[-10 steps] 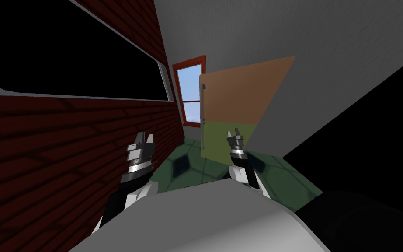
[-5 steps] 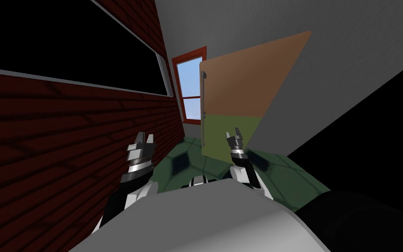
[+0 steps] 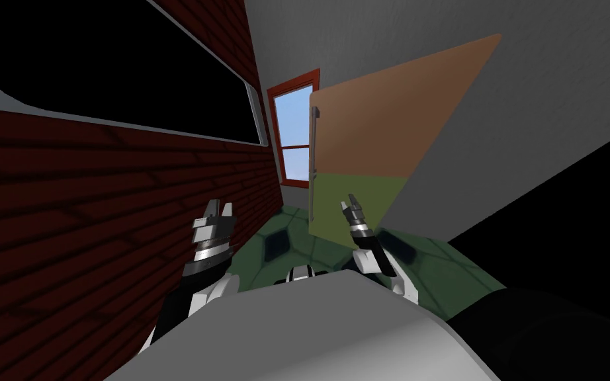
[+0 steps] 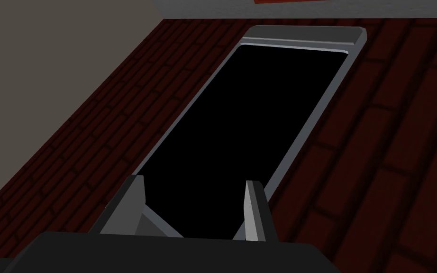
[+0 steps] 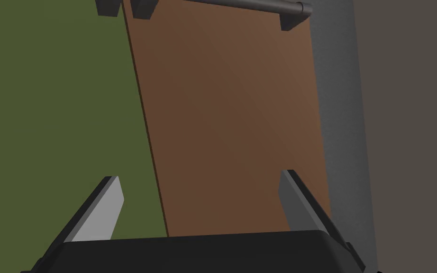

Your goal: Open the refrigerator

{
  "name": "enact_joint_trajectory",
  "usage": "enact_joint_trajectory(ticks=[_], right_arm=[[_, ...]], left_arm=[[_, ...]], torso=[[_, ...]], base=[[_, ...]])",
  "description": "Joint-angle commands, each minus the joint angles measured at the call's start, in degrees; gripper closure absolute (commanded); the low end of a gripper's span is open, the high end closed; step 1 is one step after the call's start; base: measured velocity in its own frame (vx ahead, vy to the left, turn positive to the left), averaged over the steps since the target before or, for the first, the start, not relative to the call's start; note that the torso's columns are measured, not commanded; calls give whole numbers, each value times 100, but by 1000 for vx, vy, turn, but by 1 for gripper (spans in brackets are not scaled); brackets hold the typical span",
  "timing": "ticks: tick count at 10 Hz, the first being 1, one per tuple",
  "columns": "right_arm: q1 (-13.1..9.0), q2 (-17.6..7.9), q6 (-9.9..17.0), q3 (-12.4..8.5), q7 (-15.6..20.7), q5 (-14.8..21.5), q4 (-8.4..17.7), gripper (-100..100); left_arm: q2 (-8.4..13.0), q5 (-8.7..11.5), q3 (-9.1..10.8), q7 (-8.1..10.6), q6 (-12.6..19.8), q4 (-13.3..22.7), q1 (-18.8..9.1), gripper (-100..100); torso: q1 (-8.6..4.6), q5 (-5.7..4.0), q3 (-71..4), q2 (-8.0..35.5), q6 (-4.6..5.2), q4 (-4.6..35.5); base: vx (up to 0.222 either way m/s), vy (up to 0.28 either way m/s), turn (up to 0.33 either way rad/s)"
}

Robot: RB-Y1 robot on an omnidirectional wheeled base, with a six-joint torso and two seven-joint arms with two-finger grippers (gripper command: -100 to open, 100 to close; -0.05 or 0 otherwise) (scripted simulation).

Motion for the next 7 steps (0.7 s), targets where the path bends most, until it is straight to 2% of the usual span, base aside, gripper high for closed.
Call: enact_joint_trajectory(ticks=[1, 7], right_arm=[[-52, -405, 124, -78, 367, 166, 274, -100], [-317, -1242, 570, -366, 1328, 614, 988, -100]], left_arm=[[0, 0, 0, 0, 0, 0, 0, 0], [0, 0, 0, 0, 0, 0, 0, 0]], torso=[[-2, -1, 0, -1, 0, 0], [0, 0, 0, -1, 0, 0]], base=[[8, 58, 133], [3, 75, 153]])
